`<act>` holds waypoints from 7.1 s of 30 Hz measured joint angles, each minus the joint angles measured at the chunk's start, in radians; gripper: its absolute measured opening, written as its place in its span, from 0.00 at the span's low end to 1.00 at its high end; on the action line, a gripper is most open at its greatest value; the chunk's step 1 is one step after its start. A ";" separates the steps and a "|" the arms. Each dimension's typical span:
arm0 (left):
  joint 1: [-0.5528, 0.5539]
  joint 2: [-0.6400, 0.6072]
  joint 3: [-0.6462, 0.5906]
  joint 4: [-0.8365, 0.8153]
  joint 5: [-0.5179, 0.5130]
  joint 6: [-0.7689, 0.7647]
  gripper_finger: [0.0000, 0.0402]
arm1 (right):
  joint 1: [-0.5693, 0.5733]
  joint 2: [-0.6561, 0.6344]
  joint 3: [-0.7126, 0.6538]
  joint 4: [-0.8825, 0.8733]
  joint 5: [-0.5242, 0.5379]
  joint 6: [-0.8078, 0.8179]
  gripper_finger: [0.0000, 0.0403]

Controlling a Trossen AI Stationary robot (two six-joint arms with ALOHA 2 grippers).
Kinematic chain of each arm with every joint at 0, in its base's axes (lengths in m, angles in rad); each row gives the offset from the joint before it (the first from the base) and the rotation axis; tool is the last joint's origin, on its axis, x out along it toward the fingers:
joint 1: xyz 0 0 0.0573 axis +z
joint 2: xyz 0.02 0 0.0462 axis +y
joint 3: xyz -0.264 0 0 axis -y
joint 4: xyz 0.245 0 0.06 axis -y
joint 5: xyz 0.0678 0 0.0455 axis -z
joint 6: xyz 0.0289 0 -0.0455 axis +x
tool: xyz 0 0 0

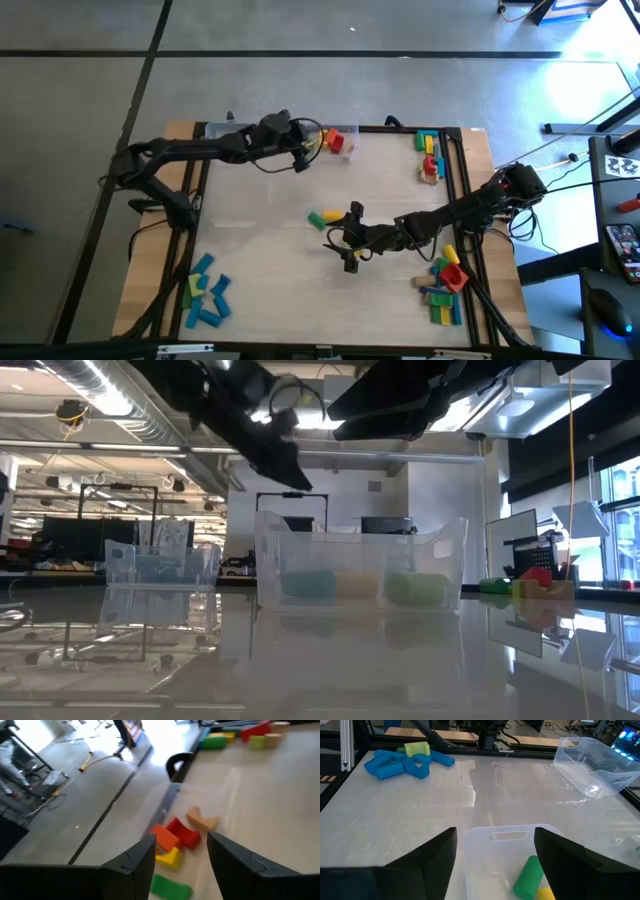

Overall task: Sort blocks by size
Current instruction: Put the blue cylindrical block into the bottom transparent bin

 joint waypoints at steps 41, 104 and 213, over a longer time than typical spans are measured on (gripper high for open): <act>-0.794 -0.321 -0.002 -1.018 0.000 -0.666 0.43 | 0.000 0.000 0.000 -0.015 -0.004 0.000 0.66; -1.403 -0.036 -0.210 -0.583 0.220 -0.654 0.43 | -0.028 0.000 0.000 -0.020 0.016 -0.011 0.66; -0.521 0.024 -0.184 -0.008 0.055 -0.271 0.38 | -0.026 0.000 0.000 -0.045 0.017 -0.008 0.66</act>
